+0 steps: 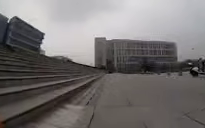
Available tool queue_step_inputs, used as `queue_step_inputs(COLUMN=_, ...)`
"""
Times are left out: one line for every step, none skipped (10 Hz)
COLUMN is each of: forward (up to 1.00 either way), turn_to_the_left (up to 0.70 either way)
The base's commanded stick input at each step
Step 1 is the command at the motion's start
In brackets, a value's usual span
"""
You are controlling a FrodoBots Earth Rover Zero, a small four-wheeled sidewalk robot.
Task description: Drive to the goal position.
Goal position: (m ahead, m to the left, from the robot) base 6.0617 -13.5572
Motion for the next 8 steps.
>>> queue_step_inputs(forward=0.7, turn_to_the_left=0.0)
queue_step_inputs(forward=0.7, turn_to_the_left=0.0)
queue_step_inputs(forward=0.7, turn_to_the_left=0.0)
queue_step_inputs(forward=0.7, turn_to_the_left=0.0)
queue_step_inputs(forward=0.7, turn_to_the_left=0.0)
queue_step_inputs(forward=0.7, turn_to_the_left=0.0)
queue_step_inputs(forward=0.7, turn_to_the_left=0.0)
queue_step_inputs(forward=0.7, turn_to_the_left=0.0)
